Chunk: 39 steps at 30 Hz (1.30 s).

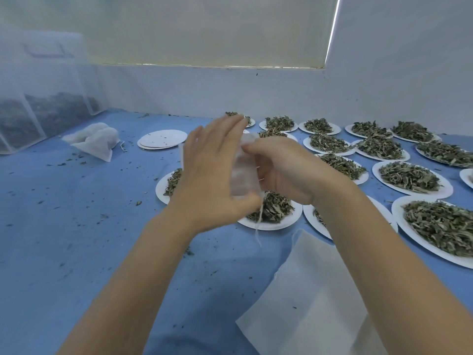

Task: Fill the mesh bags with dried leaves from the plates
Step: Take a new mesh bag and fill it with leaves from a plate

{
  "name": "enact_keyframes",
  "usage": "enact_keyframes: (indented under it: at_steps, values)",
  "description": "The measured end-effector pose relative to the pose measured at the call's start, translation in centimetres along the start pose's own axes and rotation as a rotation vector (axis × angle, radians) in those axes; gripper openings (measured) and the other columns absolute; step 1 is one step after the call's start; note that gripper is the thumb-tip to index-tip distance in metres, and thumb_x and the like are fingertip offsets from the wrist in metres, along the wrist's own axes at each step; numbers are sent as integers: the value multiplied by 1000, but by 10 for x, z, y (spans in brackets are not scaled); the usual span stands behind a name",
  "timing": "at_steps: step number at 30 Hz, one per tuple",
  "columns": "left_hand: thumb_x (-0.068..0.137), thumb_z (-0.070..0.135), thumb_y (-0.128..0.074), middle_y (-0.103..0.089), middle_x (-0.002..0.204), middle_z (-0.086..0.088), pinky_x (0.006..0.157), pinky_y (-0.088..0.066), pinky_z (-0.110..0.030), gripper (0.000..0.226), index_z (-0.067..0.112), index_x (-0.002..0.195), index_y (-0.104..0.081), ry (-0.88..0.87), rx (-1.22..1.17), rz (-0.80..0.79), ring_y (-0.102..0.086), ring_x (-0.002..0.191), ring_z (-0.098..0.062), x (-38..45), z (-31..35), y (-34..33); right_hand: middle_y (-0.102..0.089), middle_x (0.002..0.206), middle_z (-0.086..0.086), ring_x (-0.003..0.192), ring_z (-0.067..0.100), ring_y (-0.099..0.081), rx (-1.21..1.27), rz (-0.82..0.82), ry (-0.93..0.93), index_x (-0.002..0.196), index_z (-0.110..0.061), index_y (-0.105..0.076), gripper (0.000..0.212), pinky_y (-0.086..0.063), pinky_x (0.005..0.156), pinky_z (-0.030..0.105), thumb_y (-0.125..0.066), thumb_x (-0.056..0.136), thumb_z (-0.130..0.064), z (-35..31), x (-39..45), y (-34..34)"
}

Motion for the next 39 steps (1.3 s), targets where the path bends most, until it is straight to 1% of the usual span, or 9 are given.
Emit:
enact_keyframes:
  at_steps: [3,5,10,15,19,24,27,30,39]
  values:
    - [56,59,-73,-35,143,-1,114,-4,-31,119,13,147,-12,39,-11,-53,-22,132,-11,-4,6,-15,-50,92,13,75,25,-54,264,-155,-4,113,-9,-51,28,-51,66,33,-35,91,-14,-2,-4,-10]
    - [61,40,-77,-43,135,-1,113,-4,-25,113,10,147,-9,47,38,-26,-29,126,-11,-3,4,-20,-50,91,13,73,25,-54,336,-205,0,115,-6,-50,37,-48,64,33,-41,82,-20,-1,-7,-13]
    - [60,-1,-63,-56,116,-15,97,-35,-43,79,-5,135,-37,-78,172,7,-51,102,-34,-9,-4,-9,-60,110,18,92,29,-64,368,-204,-40,126,5,-51,70,-54,78,38,-40,84,-50,4,-15,-1]
    - [51,-6,-64,-60,100,-20,68,-47,-37,65,-6,116,-57,-112,285,11,-57,81,-38,-9,6,2,-62,121,18,109,30,-62,442,-241,-57,123,4,-55,77,-50,94,40,-33,90,-62,6,-14,-8]
    - [50,-3,-69,-62,89,-18,57,-48,-39,54,-5,103,-62,-75,326,26,-58,70,-36,-11,1,5,-65,102,10,96,23,-64,554,-371,-112,112,-1,-60,73,-51,90,34,-40,86,-66,7,-7,-27]
    - [53,4,-71,-58,79,-12,51,-31,-30,52,-1,103,-58,77,416,-64,-56,62,-35,-18,-13,-2,-72,96,11,90,24,-69,11,13,-50,98,-6,-70,48,-55,87,40,-56,87,-51,21,9,-9]
    - [72,20,-60,-55,94,-3,58,-27,-31,44,13,113,-47,214,481,-191,-54,81,-30,-17,-20,-18,-72,69,1,59,12,-66,-221,294,50,80,-13,-72,24,-54,59,23,-62,88,-33,35,7,23]
    - [75,24,-57,-56,103,1,62,-29,-29,45,19,118,-45,228,436,-228,-54,89,-26,-20,-28,-33,-68,77,-13,66,-2,-58,-711,483,98,87,-25,-71,11,-41,62,5,-61,88,-30,51,3,55]
    - [67,17,-64,-60,96,-8,72,-35,-35,48,12,114,-56,237,437,-181,-55,87,-34,-15,-49,-46,-40,129,-4,112,13,-44,-1162,290,16,139,-33,-41,61,-38,86,26,-49,85,-61,76,15,59]
Point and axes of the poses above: each hand's wrist, its own x-axis towards the middle knuckle, its own y-axis out of the back of the hand, z = x × y, the point moved 3 cm from there along x, towards the middle knuckle
